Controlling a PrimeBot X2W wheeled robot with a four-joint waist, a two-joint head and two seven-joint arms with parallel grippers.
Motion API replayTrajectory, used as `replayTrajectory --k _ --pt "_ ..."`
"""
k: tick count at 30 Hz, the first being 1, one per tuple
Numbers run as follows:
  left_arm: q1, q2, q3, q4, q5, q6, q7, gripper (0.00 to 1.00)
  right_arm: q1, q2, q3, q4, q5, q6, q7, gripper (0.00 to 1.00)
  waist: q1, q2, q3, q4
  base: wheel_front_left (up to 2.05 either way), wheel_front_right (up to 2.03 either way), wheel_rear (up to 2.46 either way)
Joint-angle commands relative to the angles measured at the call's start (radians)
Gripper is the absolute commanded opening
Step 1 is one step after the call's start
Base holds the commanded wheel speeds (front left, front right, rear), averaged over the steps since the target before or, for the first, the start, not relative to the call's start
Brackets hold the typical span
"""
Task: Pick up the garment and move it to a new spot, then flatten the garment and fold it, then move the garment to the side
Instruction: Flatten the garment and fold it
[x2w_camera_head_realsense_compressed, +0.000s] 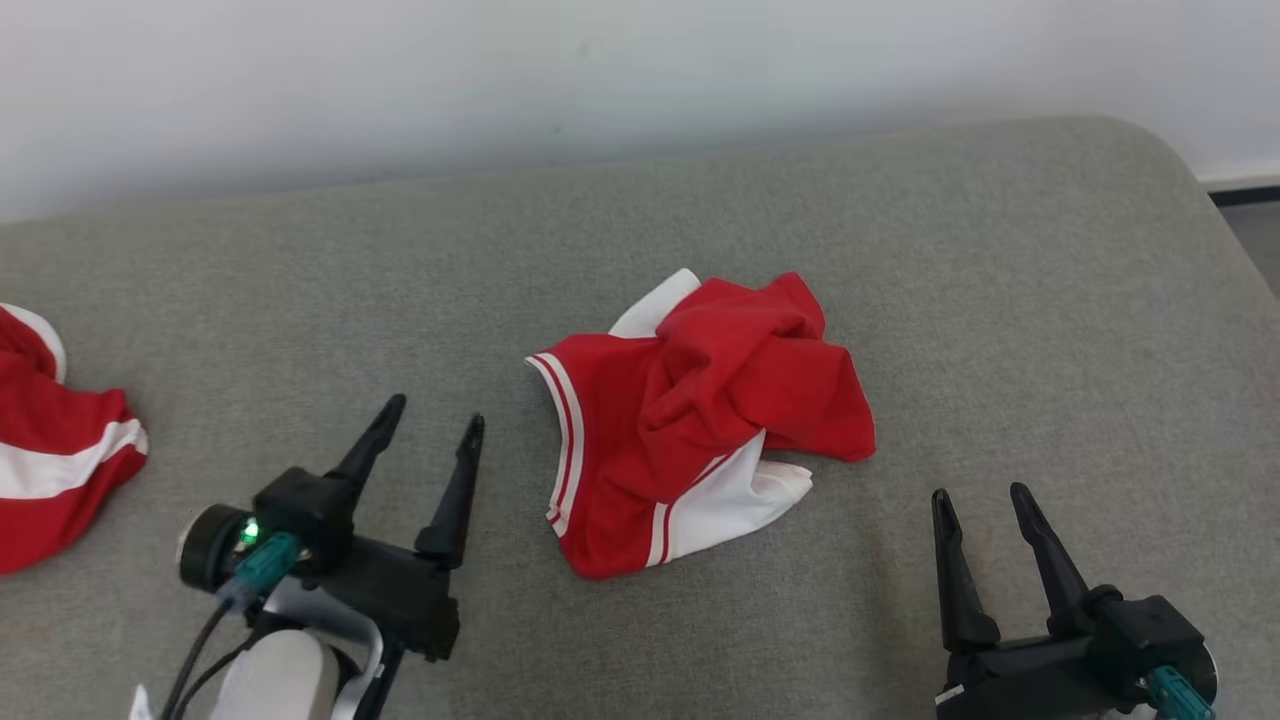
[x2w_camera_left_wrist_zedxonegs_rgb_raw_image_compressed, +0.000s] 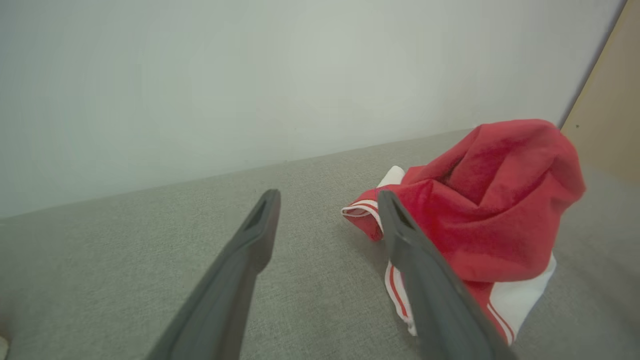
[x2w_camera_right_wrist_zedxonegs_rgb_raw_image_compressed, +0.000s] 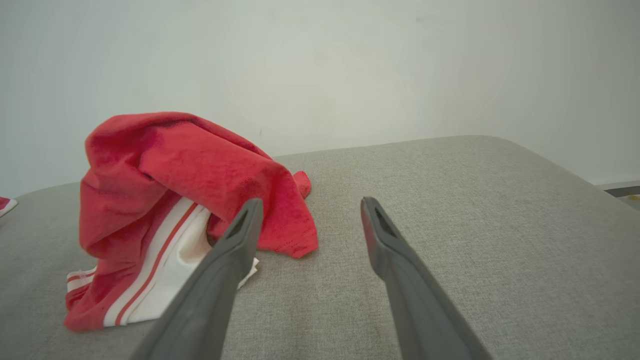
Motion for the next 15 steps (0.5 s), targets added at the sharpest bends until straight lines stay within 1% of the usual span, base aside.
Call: replayTrajectory --k 1,9,15 --pt "-0.018 -0.007 -0.017 0.023 -0.008 -0.004 0.009 1.0 -0.014 -0.002 0.002 0.003 0.007 -0.002 -0.006 1.0 -0.0003 -0.0001 0.039 -0.033 0.0 0.0 0.0" --pt "-0.039 -0.016 -0.104 0.145 -0.029 -0.012 0.066 1.0 -0.042 -0.002 0.003 0.005 0.015 -0.002 -0.008 1.0 -0.0003 -0.0001 0.077 -0.056 0.0 0.0 0.0" --pt "-0.042 -0.02 -0.158 0.196 -0.043 -0.012 0.084 1.0 -0.047 -0.002 -0.002 0.003 0.016 -0.002 -0.007 1.0 -0.0003 -0.0001 0.086 -0.063 0.0 0.0 0.0"
